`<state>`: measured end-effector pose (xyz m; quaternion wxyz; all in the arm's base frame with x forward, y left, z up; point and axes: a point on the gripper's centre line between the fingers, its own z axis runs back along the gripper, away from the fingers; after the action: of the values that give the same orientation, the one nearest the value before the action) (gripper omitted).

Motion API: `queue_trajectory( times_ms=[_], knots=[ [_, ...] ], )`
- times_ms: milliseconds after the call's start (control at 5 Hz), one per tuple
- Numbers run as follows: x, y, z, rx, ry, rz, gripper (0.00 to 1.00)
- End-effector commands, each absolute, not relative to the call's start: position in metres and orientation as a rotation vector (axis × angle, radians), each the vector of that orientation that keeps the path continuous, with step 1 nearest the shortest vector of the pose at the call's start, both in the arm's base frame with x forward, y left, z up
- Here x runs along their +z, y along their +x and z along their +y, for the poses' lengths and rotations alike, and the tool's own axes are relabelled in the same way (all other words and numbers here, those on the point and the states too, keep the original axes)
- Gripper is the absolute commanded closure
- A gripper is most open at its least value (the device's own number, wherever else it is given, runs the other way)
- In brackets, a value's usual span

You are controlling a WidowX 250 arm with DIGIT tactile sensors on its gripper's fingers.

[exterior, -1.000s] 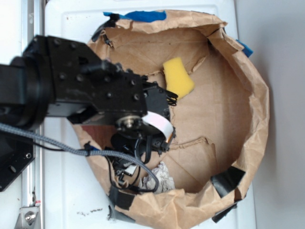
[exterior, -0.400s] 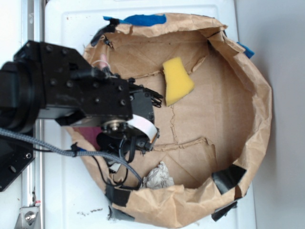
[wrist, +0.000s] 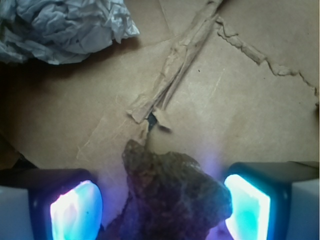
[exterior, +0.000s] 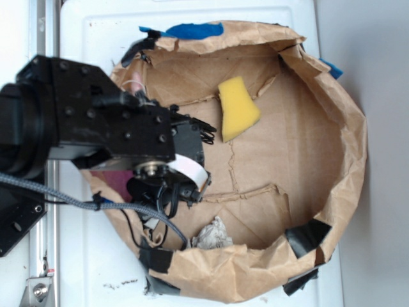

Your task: Grab the rock.

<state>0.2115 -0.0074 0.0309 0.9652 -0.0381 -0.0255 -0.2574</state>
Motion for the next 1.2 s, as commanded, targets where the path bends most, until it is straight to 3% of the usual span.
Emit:
queue_trajectory(
  times_ms=[0,200,800,1000],
  knots=[
    [0.032,0.229,-0.004,-0.525,-0.046,-0.069,0.0],
    [0.032,0.232,-0.002,-0.495,-0.04,-0.075,1.0],
    [0.042,0.238,0.004,-0.445,-0.048,-0.103,1.0],
    [0.058,0.242,0.008,-0.401,-0.063,-0.135,1.0]
  ],
)
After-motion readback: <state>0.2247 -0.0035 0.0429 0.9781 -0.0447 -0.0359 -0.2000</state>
